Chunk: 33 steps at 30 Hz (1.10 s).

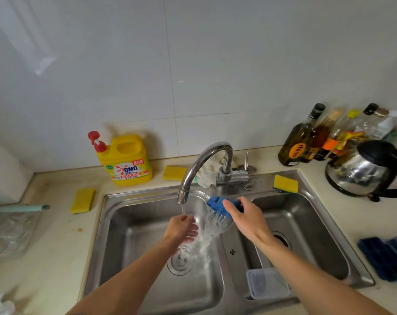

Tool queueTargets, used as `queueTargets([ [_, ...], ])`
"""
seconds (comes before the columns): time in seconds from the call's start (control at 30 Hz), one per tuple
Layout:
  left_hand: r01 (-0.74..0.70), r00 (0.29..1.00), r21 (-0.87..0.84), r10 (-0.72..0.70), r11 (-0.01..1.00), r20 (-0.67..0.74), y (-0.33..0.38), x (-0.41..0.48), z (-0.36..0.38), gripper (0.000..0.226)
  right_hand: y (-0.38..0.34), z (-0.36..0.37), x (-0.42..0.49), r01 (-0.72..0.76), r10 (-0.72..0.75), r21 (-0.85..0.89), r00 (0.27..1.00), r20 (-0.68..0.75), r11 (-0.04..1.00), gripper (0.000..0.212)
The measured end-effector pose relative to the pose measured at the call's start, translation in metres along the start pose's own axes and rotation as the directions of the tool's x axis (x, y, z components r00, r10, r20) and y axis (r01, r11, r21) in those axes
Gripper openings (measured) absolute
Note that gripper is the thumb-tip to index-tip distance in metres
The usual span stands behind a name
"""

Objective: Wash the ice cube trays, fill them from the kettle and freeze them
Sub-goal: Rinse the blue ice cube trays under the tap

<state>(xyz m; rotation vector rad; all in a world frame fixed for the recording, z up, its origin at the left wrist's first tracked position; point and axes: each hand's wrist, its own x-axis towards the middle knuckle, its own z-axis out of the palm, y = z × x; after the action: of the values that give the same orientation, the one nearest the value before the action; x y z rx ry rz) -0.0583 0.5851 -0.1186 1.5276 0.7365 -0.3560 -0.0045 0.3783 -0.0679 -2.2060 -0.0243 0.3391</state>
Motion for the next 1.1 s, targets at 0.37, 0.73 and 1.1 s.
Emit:
queueTargets([
  [0.37, -0.233, 0.97, 0.408, 0.181, 0.883, 0.163, 0.022, -0.016, 0.056, 0.023, -0.001, -0.112, -0.018, 0.383, -0.451, -0.248, 0.819, -0.355, 0.89, 0.052],
  [0.73, -0.211, 0.974, 0.586, 0.22, 0.782, 0.056, 0.005, -0.037, 0.144, 0.026, 0.159, -0.155, -0.044, 0.269, -0.439, -0.566, 0.879, -0.188, 0.78, 0.052],
  [1.1, -0.22, 0.956, 0.619, 0.292, 0.754, -0.016, 0.013, -0.063, 0.212, 0.029, 0.117, -0.231, -0.011, 0.578, -0.675, -0.359, 0.551, -0.492, 0.733, 0.054],
])
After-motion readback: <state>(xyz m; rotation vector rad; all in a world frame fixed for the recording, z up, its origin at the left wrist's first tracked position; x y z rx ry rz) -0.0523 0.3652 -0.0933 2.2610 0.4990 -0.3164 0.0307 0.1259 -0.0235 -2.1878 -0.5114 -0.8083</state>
